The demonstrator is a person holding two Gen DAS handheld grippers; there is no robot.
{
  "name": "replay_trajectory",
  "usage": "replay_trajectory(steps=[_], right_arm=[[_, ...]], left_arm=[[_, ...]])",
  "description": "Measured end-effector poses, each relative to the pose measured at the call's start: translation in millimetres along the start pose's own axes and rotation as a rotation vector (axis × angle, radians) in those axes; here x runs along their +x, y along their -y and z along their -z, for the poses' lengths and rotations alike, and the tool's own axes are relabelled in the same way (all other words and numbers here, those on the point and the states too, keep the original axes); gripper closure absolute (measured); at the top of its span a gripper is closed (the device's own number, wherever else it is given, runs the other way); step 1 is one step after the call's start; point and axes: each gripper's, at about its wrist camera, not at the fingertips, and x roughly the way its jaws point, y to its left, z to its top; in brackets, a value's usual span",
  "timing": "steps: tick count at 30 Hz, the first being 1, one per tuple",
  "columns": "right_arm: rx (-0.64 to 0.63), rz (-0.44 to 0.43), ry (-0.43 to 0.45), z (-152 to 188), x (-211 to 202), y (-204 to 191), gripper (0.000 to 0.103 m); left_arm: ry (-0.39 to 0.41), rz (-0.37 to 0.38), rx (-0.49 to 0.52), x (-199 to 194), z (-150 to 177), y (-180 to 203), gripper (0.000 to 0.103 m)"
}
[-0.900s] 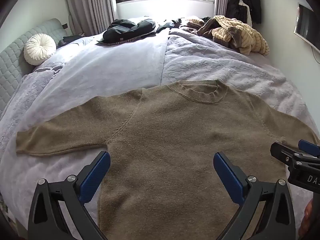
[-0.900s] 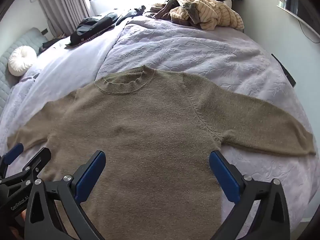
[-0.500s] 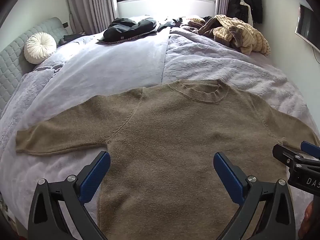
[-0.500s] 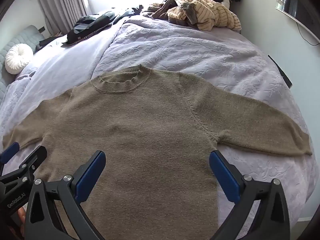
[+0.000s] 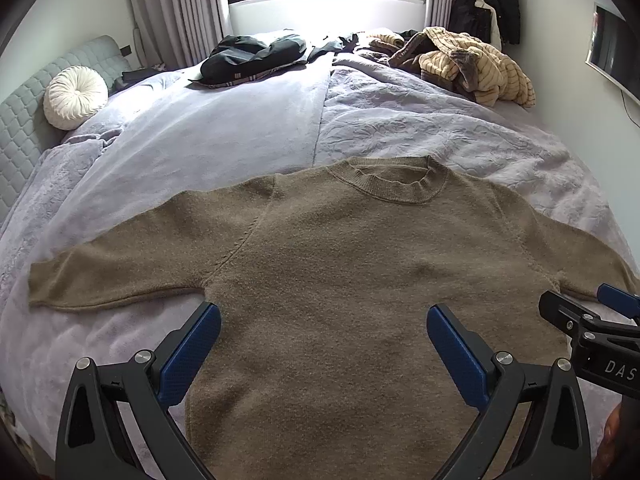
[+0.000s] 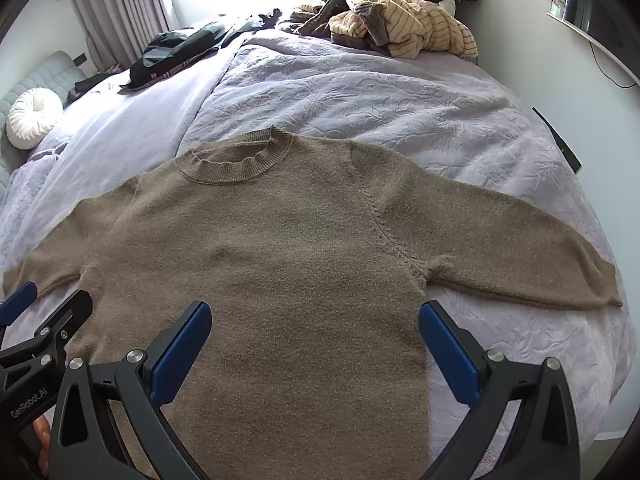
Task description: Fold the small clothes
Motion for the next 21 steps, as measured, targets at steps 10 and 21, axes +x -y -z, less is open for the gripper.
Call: replay_trajectory(steps=[10,21], right_arm=[[-0.001,0.001,0.0,2.1,0.0,1.1,0.0],[0.004,0.003,-0.003,4.7,3.4,1.9,0.0]], left_arm=[[-0.005,-0.003,0.003,1.7,1.3,-0.5,0.0],[-0.013,-0.009,-0.001,4.5,3.2,-1.2,0.0]])
